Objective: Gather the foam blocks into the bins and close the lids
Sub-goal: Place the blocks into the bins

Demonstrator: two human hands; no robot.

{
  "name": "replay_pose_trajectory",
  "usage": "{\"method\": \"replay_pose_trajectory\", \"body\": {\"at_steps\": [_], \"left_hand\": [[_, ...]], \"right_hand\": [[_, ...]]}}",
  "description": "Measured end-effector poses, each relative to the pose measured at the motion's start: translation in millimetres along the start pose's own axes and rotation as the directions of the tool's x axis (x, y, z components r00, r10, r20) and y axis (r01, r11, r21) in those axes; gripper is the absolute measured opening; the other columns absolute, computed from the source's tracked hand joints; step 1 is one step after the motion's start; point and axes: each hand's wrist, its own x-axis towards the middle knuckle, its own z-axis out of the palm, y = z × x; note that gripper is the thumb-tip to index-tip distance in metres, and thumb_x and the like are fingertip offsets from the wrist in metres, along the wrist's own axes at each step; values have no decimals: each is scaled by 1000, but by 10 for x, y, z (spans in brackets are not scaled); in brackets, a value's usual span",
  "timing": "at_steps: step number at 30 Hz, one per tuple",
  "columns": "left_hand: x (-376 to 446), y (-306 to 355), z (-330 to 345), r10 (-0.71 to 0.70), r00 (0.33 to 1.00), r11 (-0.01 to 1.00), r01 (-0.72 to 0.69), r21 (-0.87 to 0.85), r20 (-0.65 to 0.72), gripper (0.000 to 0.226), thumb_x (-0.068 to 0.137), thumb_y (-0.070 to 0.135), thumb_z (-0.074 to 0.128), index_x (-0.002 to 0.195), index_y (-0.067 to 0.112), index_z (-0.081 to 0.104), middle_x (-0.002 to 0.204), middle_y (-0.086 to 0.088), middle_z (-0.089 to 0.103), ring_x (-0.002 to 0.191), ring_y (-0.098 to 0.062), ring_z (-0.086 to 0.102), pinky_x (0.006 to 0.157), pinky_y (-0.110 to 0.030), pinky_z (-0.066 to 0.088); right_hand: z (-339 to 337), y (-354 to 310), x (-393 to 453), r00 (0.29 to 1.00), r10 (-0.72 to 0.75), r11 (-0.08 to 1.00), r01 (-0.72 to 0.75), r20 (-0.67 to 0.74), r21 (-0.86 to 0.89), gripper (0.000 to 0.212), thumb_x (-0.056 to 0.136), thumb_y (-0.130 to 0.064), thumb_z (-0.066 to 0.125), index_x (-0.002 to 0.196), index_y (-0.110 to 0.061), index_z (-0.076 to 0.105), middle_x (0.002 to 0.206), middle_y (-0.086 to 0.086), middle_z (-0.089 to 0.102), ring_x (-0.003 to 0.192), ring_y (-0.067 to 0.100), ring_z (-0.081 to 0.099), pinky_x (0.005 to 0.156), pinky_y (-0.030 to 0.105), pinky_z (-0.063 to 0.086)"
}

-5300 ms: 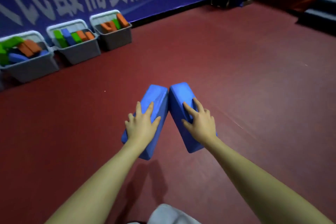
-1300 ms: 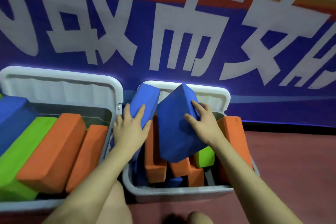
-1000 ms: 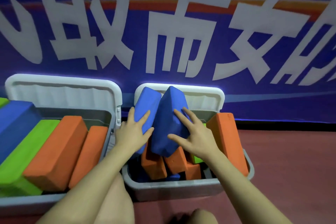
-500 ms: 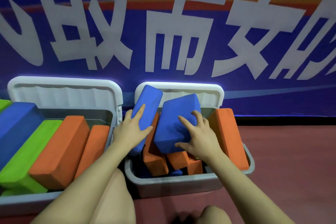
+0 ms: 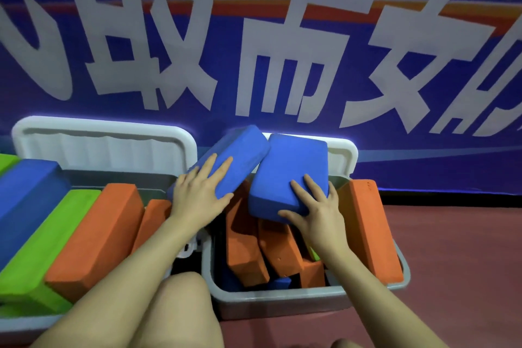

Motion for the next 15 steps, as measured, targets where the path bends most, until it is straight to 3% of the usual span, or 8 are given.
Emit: {"method": "replay_pose_trajectory", "body": {"at_steps": [4,6,9,12,15], "left_hand": [[108,-373,-69,16,999,1000,-15,20,-50,81,66,45,76,140,27,48,141,-5,51,111,-37,62,84,-50,49],[166,-573,-41,30,998,999,-28,38,-49,88,63,42,81,141,25,46,140,-4,52,112,-37,61,83,-48,49],[219,-766,56,29,1000,997,-29,77,4,95,61,36,87,144,23,42,142,-2,50,117,-39,58,86,-46,46],[191,-845,240,4,992,994,-17,106,126,98,71,41,80,150,27,24,153,5,33,132,-34,44,99,-41,37],[137,-874,429,33,981,990,-59,130,190,108,53,41,90,145,24,38,145,2,47,118,-35,57,87,-41,47]], "right_hand": [[171,-121,134,990,-117,993,117,-84,-5,66,68,-47,81,128,-26,62,140,2,53,129,51,39,63,53,56],[307,-213,188,985,-139,990,138,-105,-16,66,63,-44,85,123,-24,66,134,3,58,122,54,45,57,52,56],[502,-295,231,983,-145,989,140,-114,-49,65,58,-43,89,117,-24,70,128,3,63,118,54,49,50,48,55],[714,-263,160,990,-124,990,120,-67,-67,64,56,-45,89,115,-27,71,127,0,64,118,50,51,46,45,56],[839,-195,75,995,-80,995,77,-52,-60,63,57,-46,88,115,-29,70,127,-2,64,117,48,52,46,45,56]]}}
